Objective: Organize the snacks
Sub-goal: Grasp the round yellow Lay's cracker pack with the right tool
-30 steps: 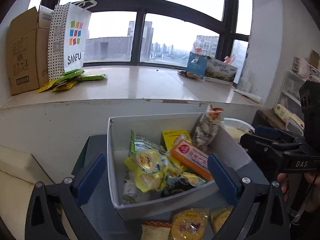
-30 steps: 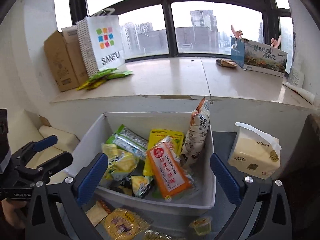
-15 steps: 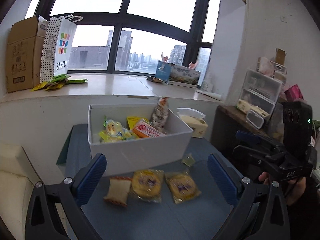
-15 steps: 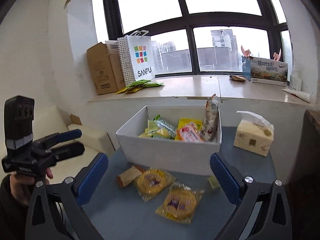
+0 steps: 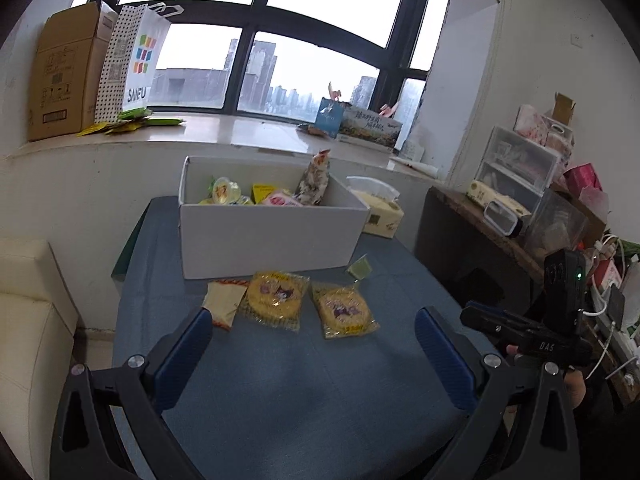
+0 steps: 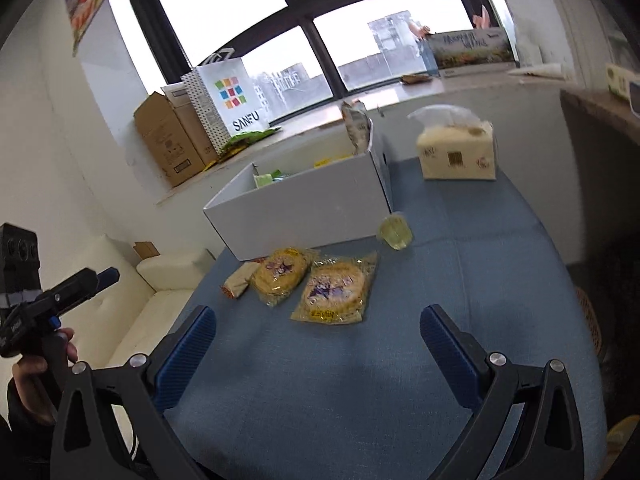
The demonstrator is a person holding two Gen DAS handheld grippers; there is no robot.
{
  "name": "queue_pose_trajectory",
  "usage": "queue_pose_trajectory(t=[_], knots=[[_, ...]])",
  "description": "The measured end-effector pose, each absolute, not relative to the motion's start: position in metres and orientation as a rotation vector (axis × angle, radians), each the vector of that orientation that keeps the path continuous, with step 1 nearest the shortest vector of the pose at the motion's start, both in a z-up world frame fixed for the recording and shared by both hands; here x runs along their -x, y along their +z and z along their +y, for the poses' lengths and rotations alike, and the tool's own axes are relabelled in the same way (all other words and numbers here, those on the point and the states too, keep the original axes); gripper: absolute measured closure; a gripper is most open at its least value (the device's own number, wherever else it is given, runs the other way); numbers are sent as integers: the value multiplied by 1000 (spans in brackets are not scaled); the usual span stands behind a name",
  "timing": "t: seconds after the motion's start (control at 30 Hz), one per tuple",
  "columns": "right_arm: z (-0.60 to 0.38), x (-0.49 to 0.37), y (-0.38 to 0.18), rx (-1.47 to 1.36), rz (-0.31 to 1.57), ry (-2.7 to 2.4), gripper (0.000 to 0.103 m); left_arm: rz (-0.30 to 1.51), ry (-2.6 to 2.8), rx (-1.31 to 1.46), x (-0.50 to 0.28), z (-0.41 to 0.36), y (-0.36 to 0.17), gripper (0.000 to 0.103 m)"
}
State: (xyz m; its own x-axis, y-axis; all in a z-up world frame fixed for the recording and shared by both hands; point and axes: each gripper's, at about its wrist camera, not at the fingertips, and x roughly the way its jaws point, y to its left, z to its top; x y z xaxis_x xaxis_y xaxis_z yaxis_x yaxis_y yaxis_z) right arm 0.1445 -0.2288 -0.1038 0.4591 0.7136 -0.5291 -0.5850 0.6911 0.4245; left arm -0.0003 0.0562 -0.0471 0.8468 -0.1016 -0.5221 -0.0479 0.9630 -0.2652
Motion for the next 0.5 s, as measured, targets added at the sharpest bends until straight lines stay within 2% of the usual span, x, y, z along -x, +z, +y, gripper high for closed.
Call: queue_pose_trajectory(t=[0.33, 0.5], knots=[[-194, -151, -119, -128, 814, 803, 0, 576, -2, 299, 2, 60, -57, 0], [-146, -170, -131, 116, 834, 728, 0, 585, 4, 306, 2, 63, -62, 0]])
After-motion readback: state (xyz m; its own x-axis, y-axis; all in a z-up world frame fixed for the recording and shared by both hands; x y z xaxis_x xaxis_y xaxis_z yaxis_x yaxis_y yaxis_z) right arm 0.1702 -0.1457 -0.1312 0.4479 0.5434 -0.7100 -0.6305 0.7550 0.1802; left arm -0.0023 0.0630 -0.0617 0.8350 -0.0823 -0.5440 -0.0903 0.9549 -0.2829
